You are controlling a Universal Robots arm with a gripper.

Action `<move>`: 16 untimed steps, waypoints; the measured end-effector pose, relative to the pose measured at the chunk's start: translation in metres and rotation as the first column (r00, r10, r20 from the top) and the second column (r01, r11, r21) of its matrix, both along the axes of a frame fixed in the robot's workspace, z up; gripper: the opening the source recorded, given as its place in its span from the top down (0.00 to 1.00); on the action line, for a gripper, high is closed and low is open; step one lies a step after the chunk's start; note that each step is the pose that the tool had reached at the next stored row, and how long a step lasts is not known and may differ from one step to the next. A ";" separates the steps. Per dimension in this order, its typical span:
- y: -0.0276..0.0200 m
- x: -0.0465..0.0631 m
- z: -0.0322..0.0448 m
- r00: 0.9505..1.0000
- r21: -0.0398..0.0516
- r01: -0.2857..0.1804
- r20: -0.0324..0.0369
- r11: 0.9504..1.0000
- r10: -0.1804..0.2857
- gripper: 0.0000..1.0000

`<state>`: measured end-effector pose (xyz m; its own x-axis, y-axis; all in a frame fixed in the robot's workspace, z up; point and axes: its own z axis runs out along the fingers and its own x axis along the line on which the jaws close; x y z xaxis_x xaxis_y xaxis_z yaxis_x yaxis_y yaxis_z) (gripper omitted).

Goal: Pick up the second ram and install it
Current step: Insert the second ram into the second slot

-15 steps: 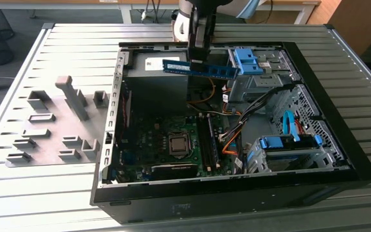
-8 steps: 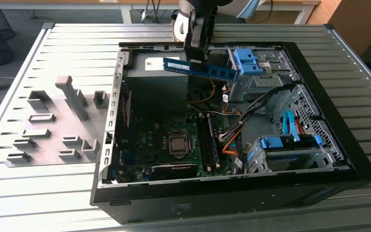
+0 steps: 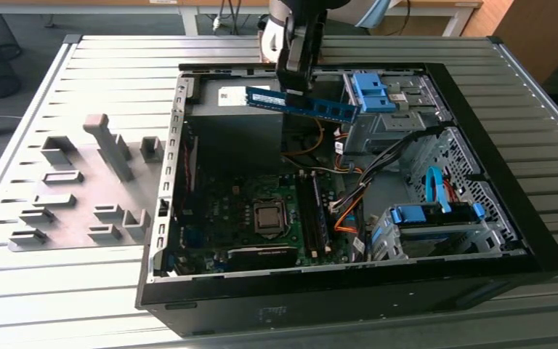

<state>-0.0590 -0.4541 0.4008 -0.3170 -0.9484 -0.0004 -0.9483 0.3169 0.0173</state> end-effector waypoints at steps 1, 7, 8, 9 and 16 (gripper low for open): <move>0.0000 0.000 0.0000 1.000 0.000 0.000 0.000 1.000 0.000 0.86; 0.0000 0.000 0.0000 1.000 0.000 0.003 0.000 1.000 -0.003 0.86; 0.0000 0.000 0.0000 1.000 0.000 0.007 0.000 1.000 -0.007 0.86; 0.0000 0.000 0.0000 1.000 0.000 0.012 0.000 1.000 -0.012 0.86; 0.0000 0.000 -0.0002 0.998 0.000 0.063 0.000 0.998 -0.063 0.86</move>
<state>-0.0590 -0.4541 0.4006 -0.3760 -0.9266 -0.0004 -0.9265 0.3760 0.0173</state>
